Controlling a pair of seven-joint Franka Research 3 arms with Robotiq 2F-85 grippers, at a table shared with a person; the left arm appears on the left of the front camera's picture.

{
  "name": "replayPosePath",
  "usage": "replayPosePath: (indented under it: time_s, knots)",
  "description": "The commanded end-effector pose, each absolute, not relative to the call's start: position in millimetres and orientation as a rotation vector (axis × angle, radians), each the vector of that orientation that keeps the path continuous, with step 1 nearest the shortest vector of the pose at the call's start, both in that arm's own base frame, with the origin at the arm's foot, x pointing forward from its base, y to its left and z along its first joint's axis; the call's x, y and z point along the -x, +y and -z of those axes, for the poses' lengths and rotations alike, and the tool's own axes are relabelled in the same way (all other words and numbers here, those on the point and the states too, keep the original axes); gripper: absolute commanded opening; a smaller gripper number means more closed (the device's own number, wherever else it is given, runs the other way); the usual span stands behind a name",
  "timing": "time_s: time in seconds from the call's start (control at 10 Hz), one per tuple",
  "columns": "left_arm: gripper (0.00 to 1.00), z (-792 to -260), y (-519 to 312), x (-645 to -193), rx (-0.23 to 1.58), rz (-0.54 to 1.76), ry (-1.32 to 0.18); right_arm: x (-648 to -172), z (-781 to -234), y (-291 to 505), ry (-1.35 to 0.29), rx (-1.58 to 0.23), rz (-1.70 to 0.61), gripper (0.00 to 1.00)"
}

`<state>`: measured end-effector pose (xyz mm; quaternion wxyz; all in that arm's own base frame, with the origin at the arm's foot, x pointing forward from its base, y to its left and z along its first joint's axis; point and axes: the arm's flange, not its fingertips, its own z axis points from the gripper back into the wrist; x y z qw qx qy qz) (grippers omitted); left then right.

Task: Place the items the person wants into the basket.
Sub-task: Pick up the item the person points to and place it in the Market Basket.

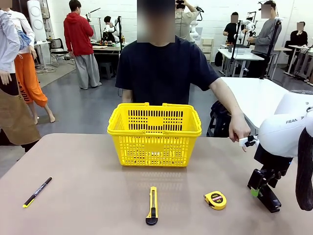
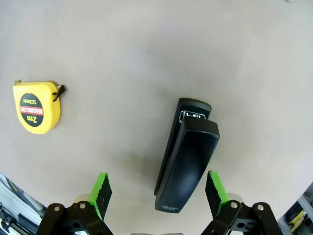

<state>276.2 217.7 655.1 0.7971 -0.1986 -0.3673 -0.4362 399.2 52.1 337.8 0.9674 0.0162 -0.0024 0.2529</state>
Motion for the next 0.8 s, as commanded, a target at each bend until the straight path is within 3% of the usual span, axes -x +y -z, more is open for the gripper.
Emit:
replayPosePath:
  time_s: [0.0,0.1,0.2,0.3,0.4,0.6,0.7]
  knots:
    - [1.00,-655.1,218.2,-275.6,0.426,0.938,-0.797,-399.2,-323.6,54.2,0.010,0.009,-0.505,1.00]
    - [1.00,-655.1,218.2,-275.6,0.426,0.938,-0.797,-399.6,-323.3,52.6,0.001,0.035,-0.516,0.91]
    - [1.00,-655.1,218.2,-275.6,0.426,0.938,-0.797,-398.1,-323.1,51.3,-0.006,0.047,-0.527,0.46]
    - [1.00,-655.1,218.2,-275.6,0.426,0.938,-0.797,-397.8,-322.3,50.6,-0.008,0.043,-0.523,0.37]
    - [1.00,-655.1,218.2,-275.6,0.426,0.938,-0.797,-398.5,-323.0,50.8,-0.006,0.043,-0.522,0.00]
    - [1.00,-655.1,218.2,-275.6,0.426,0.938,-0.797,-397.4,-324.1,50.1,-0.002,0.047,-0.522,0.00]
    - [1.00,-655.1,218.2,-275.6,0.426,0.938,-0.797,-397.4,-324.5,50.3,-0.005,0.047,-0.520,0.21]
